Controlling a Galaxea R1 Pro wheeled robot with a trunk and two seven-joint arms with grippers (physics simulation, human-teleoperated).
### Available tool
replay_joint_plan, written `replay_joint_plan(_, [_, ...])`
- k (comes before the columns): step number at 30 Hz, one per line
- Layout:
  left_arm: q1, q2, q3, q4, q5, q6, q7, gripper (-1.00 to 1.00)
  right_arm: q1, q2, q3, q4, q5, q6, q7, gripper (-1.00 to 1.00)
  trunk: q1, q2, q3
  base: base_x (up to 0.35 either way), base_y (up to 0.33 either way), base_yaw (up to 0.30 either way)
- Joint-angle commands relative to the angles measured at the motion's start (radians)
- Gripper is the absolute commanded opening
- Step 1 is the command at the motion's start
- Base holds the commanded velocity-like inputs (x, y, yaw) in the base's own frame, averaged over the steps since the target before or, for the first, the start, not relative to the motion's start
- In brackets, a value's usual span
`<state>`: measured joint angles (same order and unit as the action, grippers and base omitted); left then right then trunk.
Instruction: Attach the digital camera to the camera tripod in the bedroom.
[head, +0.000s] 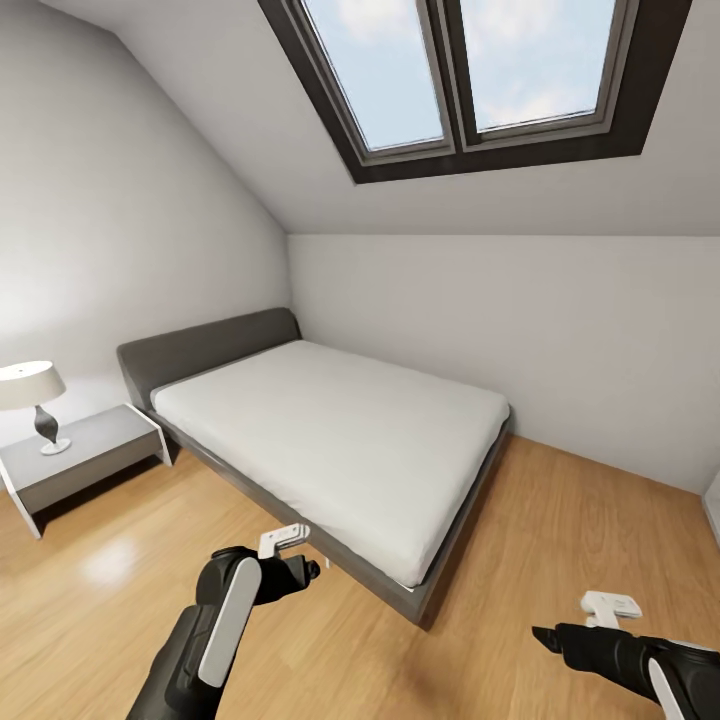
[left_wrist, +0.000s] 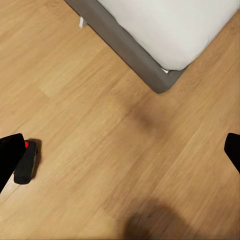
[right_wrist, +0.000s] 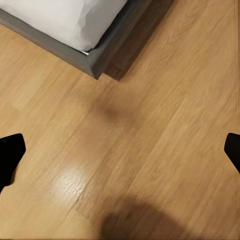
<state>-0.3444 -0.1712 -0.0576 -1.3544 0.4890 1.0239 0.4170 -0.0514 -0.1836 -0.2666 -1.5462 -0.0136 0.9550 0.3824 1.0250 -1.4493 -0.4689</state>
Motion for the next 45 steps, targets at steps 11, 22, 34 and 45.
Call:
replay_joint_plan(11, [-0.001,-0.001,-0.004,-0.001,0.011,0.002,0.011,1.00,-0.001,0.004,-0.009,-0.002,0.000,0.003,0.002,1.00,0.019,-0.036,-0.017,0.000,0.000,0.000])
replay_joint_plan(22, [-0.001,0.000,-0.002,-0.004,0.012,0.003,0.010,1.00,-0.001,0.004,-0.005,-0.002,0.000,0.002,0.002,1.00,0.061,-0.113,-0.051,0.000,0.000,0.000])
replay_joint_plan(34, [-0.001,0.004,0.016,-0.021,0.019,0.004,0.010,1.00,-0.001,0.004,-0.011,-0.001,-0.002,0.003,0.004,1.00,0.107,-0.197,-0.089,0.000,0.000,0.000])
replay_joint_plan(45, [-0.001,0.006,0.058,-0.026,0.020,0.004,0.009,1.00,-0.001,0.005,-0.011,-0.002,-0.002,0.003,0.004,1.00,0.149,-0.274,-0.123,0.000,0.000,0.000])
